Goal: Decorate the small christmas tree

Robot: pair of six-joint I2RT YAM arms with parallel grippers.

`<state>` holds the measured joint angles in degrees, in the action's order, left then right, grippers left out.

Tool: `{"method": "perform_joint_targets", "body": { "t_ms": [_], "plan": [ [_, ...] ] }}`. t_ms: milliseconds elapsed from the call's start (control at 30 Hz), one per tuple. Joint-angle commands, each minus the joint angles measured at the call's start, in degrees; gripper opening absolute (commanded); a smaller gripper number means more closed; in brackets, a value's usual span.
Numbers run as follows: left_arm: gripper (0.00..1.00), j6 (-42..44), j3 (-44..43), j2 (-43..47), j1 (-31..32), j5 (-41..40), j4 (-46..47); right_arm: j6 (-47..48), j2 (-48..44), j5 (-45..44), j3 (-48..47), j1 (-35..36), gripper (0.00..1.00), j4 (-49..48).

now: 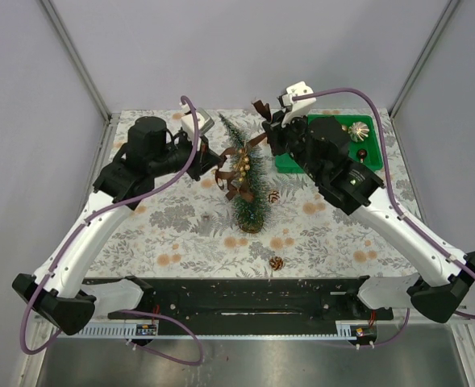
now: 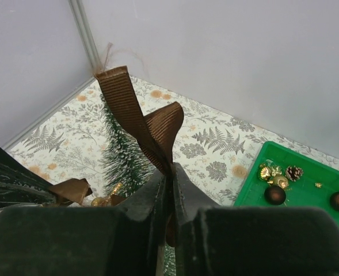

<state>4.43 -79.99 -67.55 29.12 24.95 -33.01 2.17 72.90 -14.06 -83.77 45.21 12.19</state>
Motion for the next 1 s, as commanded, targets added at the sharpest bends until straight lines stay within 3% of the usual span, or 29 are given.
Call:
{"method": "perform_joint_targets", "body": {
  "t_ms": [0,267,667,833,967],
  "plan": [
    [0.00,-0.65,0.88,-1.44,-0.03,-2.53,6.03,-0.86,1.10,0.88,-0.26,-2.40,0.09,-5.15],
    [0.00,2.95,3.25,-1.89,-0.12,-7.11,7.79,-4.37,3.56,3.60,4.48,-5.75,0.09,-7.17],
    [0.01,3.83,4.66,-2.85,-0.12,-7.19,10.42,-13.24,3.91,10.55,15.38,-5.75,0.10,-13.68],
    [0.08,3.84,5.19,-3.64,-0.12,-7.55,11.57,-14.48,2.42,10.81,18.37,-5.75,0.17,-13.86],
    [0.18,3.75,5.72,-3.91,-0.12,-7.11,11.66,-15.36,0.67,10.72,20.30,-5.75,0.30,-13.94]
  ]
}}
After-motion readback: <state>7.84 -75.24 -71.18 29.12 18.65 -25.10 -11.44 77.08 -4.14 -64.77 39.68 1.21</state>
